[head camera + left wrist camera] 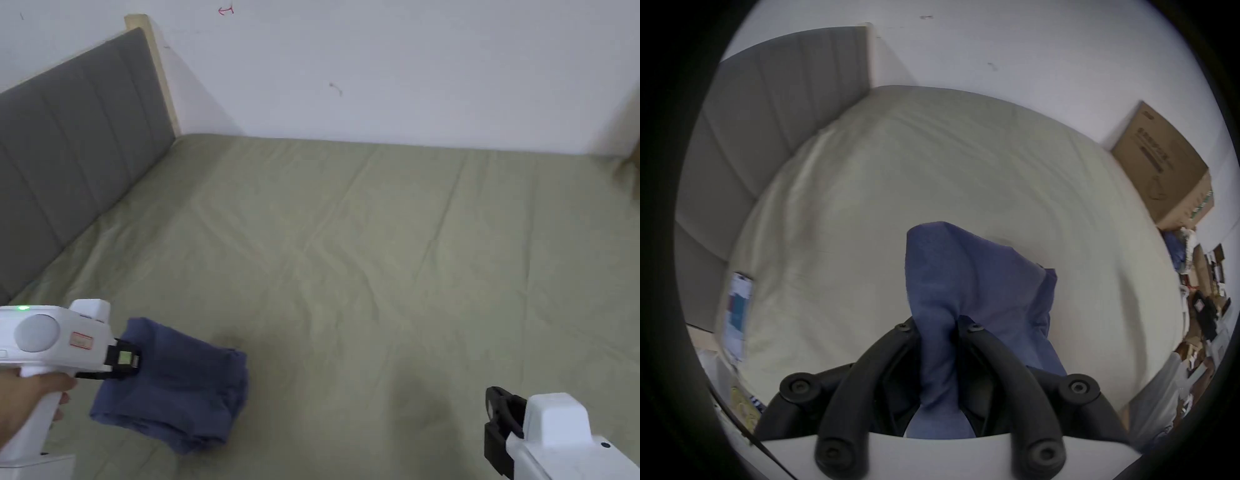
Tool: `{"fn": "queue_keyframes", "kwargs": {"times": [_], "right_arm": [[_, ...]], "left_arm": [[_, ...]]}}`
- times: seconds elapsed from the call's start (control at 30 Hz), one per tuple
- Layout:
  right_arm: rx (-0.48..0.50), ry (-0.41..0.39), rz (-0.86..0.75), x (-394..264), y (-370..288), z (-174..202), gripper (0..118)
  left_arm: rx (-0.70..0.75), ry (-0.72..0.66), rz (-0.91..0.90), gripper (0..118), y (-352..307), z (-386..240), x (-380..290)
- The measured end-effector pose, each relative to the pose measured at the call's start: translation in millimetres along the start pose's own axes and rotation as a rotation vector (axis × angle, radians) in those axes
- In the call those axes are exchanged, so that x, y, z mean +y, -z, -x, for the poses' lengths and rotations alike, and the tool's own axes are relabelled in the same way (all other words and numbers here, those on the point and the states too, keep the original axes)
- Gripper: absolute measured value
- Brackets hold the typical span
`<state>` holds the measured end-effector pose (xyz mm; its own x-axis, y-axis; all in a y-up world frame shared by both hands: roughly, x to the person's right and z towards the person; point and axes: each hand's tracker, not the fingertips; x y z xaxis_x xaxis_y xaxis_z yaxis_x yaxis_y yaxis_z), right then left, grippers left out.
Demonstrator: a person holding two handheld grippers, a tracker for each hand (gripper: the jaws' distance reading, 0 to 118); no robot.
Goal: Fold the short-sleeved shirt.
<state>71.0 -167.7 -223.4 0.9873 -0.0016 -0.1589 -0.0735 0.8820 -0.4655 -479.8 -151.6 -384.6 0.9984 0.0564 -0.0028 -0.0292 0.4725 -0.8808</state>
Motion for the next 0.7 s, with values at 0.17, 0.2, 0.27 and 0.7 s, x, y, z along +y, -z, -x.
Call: {"fn": "queue_keyframes", "kwargs": {"times": [0.17,0.2,0.27,0.7], "right_arm": [[-0.007,-0.012,-0.008,10.0,9.4,2.5,0],[-0.012,-0.018,-0.009,11.3,10.6,2.6,0],[-0.021,-0.026,-0.009,13.2,12.4,1.9,0],[-0.045,-0.011,-0.051,28.5,-2.7,-10.9,0]], "left_arm": [[0.059,-0.055,0.035,17,4.7,45.1,6.1],[0.064,-0.066,0.042,17,6.4,49.1,6.0],[0.053,-0.089,0.044,17,10.1,54.5,4.7],[0.106,-0.070,-0.015,91,-4.7,27.7,9.0]]}}
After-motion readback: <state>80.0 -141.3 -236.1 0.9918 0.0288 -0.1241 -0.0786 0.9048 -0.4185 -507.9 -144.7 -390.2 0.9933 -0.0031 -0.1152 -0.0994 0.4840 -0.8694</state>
